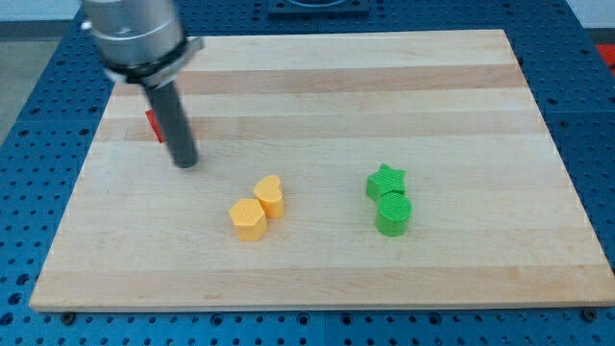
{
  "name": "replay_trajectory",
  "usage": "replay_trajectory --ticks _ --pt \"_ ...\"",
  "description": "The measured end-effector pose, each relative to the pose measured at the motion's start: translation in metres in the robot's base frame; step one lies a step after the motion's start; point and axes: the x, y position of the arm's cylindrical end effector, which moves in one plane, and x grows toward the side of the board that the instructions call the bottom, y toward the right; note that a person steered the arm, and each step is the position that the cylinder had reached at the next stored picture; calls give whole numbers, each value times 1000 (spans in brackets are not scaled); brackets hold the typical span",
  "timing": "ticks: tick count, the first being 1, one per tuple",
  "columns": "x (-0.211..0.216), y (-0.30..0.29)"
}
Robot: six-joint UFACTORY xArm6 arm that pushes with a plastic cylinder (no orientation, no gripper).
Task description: Push the red star to the red circle
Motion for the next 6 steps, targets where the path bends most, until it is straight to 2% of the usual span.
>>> replay_trajectory --ticks 1,4,6 --pt "-6 -31" --pt "-46 -22" --pt "-97 -22"
